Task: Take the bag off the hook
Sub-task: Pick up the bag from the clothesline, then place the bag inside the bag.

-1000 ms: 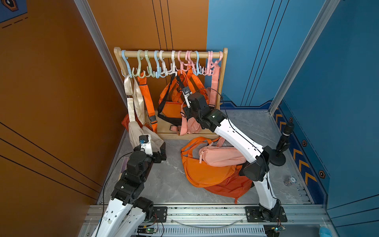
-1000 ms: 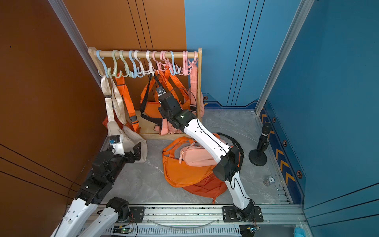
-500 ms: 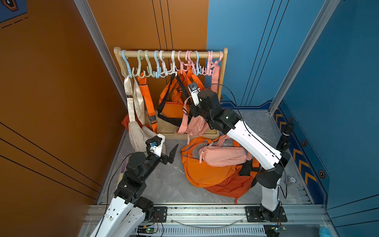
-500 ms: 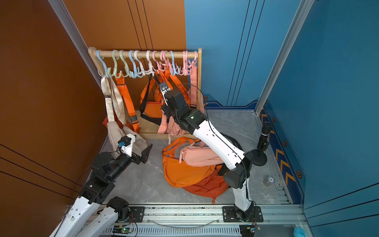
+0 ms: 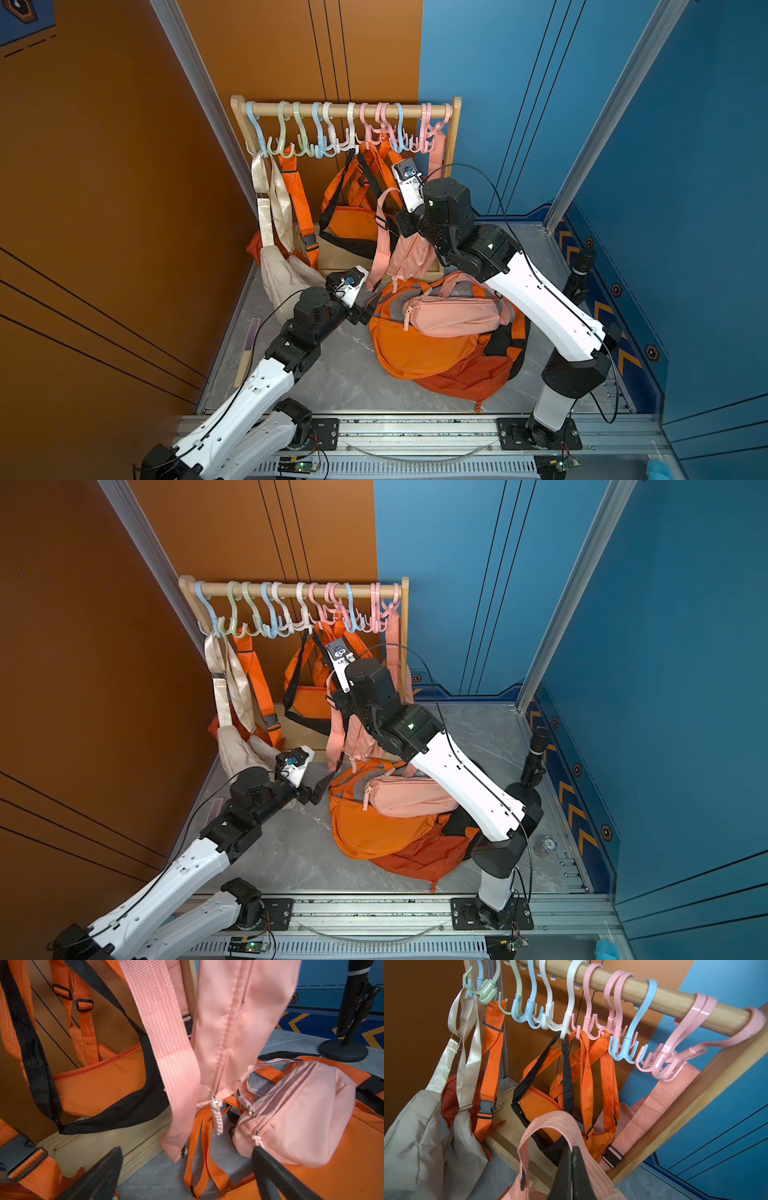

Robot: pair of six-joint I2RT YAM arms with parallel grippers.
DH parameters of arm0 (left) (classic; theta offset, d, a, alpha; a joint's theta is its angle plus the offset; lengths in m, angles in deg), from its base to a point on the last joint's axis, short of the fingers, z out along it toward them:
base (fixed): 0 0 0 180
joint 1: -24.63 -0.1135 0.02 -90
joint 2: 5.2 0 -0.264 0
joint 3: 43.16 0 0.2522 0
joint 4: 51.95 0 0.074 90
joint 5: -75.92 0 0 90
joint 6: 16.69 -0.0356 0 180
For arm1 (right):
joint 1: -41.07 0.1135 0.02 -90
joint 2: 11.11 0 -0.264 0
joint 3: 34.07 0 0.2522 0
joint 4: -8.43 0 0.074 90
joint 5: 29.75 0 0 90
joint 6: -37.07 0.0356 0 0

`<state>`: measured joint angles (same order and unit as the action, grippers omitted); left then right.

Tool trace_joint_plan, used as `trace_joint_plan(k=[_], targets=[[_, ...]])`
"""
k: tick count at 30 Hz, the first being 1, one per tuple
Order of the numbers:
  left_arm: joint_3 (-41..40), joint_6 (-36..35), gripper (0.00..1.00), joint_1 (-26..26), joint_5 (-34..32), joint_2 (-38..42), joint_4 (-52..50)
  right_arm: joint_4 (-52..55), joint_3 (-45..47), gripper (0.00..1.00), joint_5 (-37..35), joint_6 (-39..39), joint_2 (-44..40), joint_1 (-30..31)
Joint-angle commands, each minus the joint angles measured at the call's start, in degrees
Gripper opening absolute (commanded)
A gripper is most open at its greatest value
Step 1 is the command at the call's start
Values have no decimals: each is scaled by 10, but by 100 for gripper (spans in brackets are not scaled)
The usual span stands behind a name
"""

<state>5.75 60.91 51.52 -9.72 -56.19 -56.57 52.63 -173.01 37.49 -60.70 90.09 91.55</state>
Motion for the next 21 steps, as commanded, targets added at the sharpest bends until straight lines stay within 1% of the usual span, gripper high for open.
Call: trace_joint_plan(k=[1,8,9,10,11,12,13,17,21], targets=[[17,22,98,-4,12,-31,83,-15,26,0,-5,-10,-41,7],[25,33,99,14,22,-118,152,-36,99,0,-12,-8,-108,8],[27,30,93,16,22,-126,153,-38,109,0,-14,-8,-117,8],[29,28,83,19,9,-132,154,-41,121,0,-17,-8,-126,8],[30,31,62,18,-9,-136,154,-43,132,0,-20,-8,-136,7],[28,36,45,18,-26,-138,161,-44,141,0,-23,-8,-143,7],[25,40,32,18,-42,-136,171,-46,153,0,-26,-7,-152,7],[17,43,0,17,-67,-111,192,-59,204,0,-40,-3,-190,7],[23,42,0,15,-121,-84,190,-66,251,0,-50,9,-225,0]])
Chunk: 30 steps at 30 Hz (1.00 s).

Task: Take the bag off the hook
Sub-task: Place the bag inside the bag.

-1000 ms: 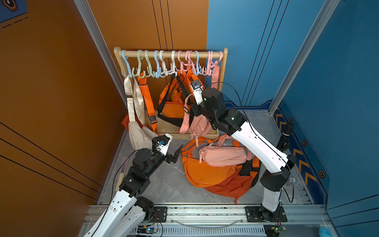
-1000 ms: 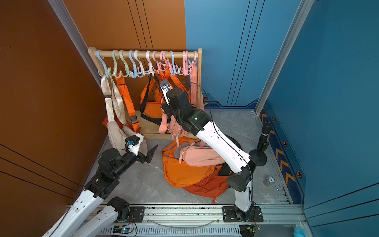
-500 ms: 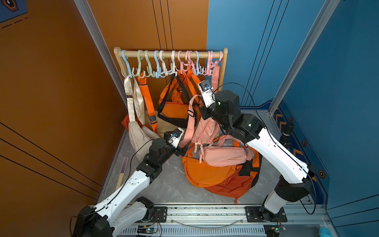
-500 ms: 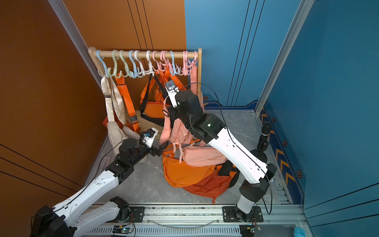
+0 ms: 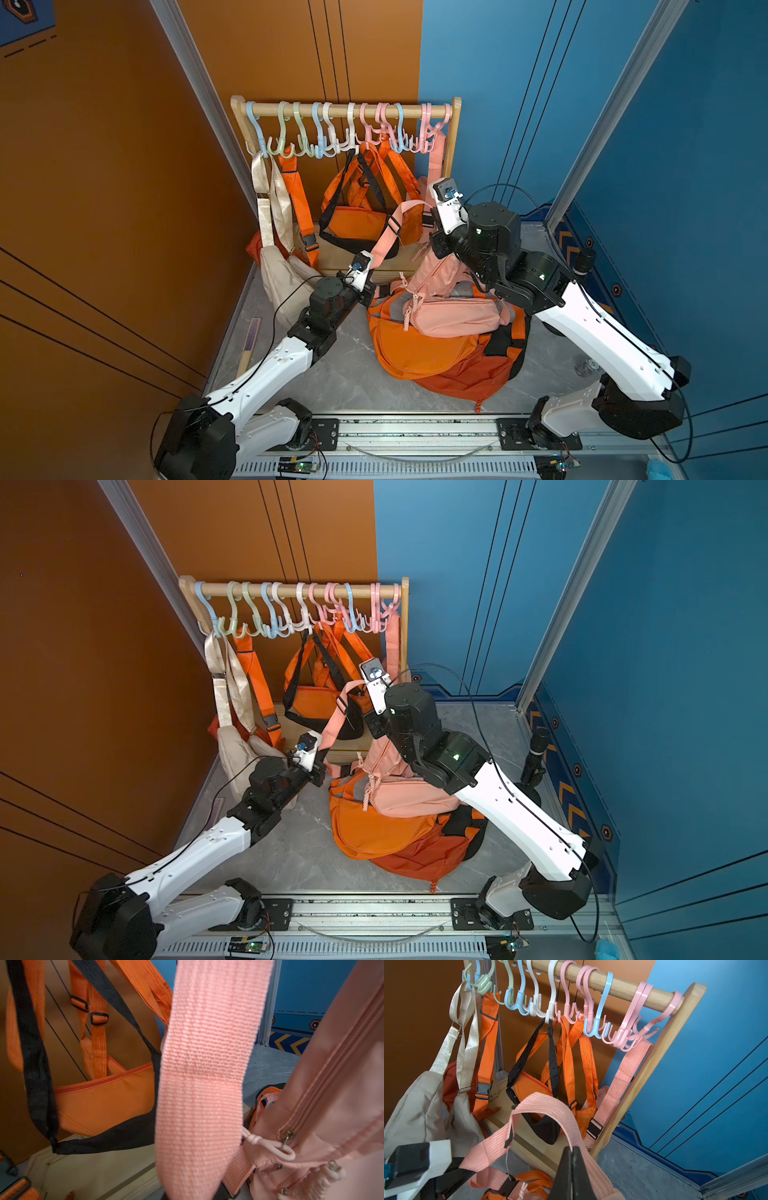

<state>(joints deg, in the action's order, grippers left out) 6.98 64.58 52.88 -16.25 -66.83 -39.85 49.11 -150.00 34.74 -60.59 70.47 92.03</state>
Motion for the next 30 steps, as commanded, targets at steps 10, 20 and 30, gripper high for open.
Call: trace_joint_plan(k=[10,20,30], targets=[[95,0,0,-25,-89,99,-71,-27,109,0,-15,43,-127,-15],[222,-35,0,-25,-21,150,-196,-35,270,0,55,60,-292,-23],[303,-10,0,3,85,210,-235,19,353,0,167,101,-438,-19]])
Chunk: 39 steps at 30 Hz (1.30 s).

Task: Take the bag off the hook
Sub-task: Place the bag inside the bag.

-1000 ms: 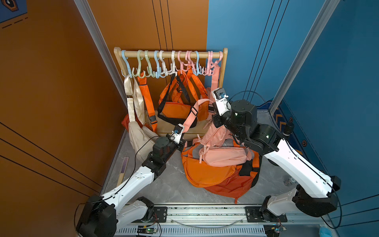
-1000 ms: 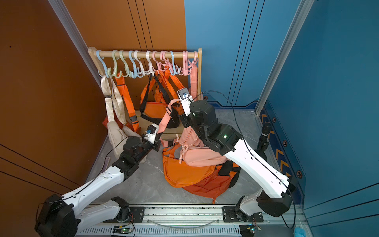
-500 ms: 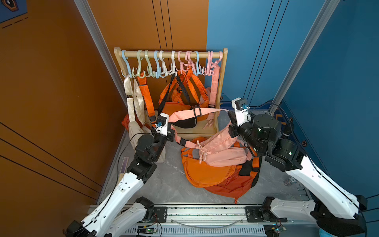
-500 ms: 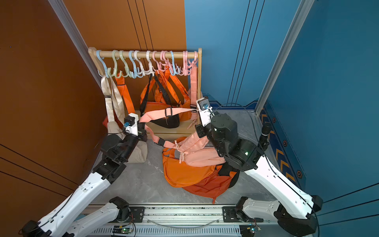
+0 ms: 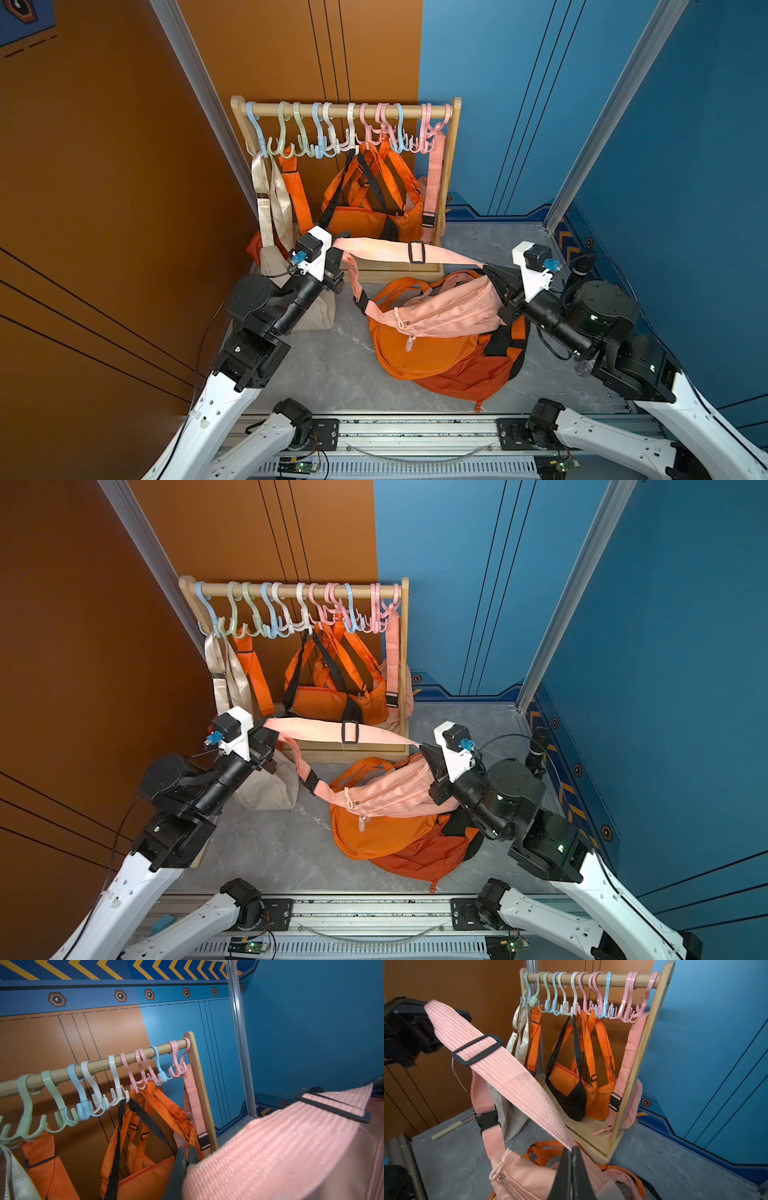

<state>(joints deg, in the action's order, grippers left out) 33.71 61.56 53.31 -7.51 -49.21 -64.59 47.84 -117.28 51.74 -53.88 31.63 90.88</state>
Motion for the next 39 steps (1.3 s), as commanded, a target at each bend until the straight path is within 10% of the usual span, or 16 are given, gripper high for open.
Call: trace_joint_plan(k=[1,18,29,39], targets=[[38,25,0,4,4,39,12,31,38,0,3,43,-68,-8],[164,-9,0,217,-102,-183,-169,88,267,0,-273,292,-296,-9],[215,3,0,188,-99,-375,-71,95,340,0,-393,321,-220,-19],[247,31,0,148,-61,-527,-34,-35,426,0,-174,321,-95,-242]])
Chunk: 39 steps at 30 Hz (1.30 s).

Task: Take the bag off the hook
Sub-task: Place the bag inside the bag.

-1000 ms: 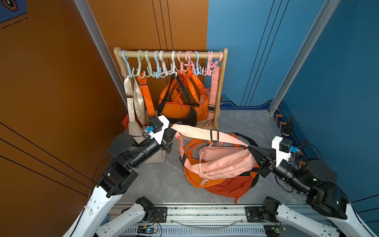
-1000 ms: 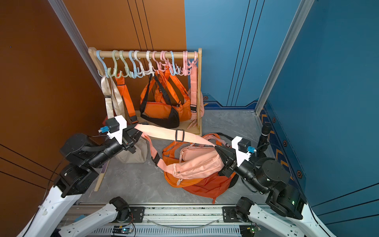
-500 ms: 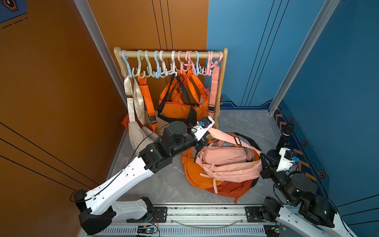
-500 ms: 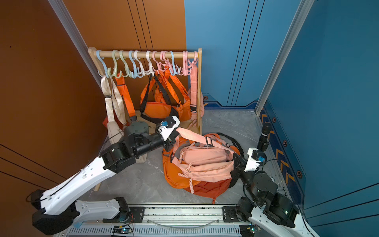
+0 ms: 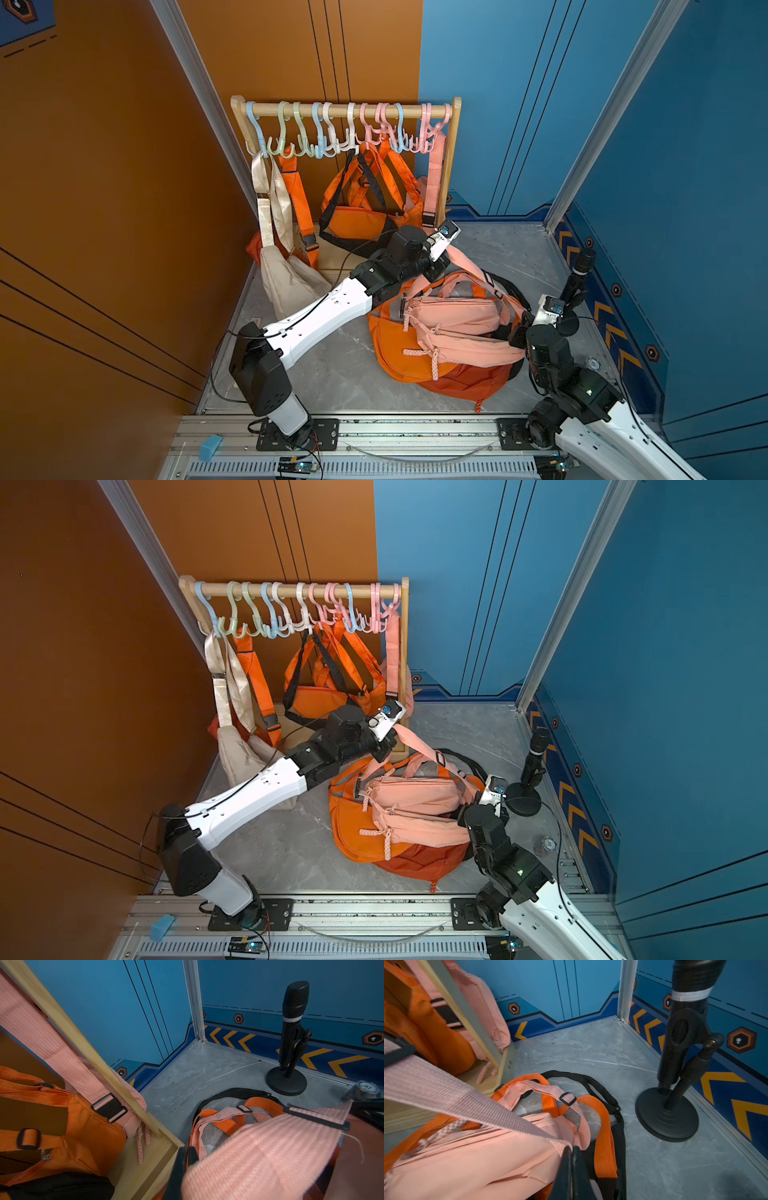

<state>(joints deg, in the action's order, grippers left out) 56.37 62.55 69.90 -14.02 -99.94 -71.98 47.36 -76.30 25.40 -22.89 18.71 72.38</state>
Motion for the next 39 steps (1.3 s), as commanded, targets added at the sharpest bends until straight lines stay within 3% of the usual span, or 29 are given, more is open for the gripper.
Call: trace_joint_plan(k=[1,5,11,15,23,26,30,33,35,39], targets=[[21,25,0,-22,8,-30,47,-41,20,0,110,12,48,-79],[27,43,0,-33,25,-77,71,-92,38,1,169,16,90,-131],[44,46,0,-38,32,-144,83,-138,48,3,209,17,157,-161],[58,57,8,-44,35,-184,93,-157,47,8,217,10,204,-165],[91,60,50,-52,53,-235,71,-160,35,56,208,1,232,-171],[86,75,61,-57,52,-226,68,-149,25,76,211,-4,229,-174],[47,108,81,-71,54,-188,93,-144,19,93,215,-11,227,-175],[11,125,85,-80,72,-154,105,-135,6,100,220,-15,234,-175],[-16,131,92,-82,72,-129,115,-133,-1,100,223,-17,234,-174],[-66,147,95,-86,66,-81,136,-126,-16,100,228,-20,231,-172]])
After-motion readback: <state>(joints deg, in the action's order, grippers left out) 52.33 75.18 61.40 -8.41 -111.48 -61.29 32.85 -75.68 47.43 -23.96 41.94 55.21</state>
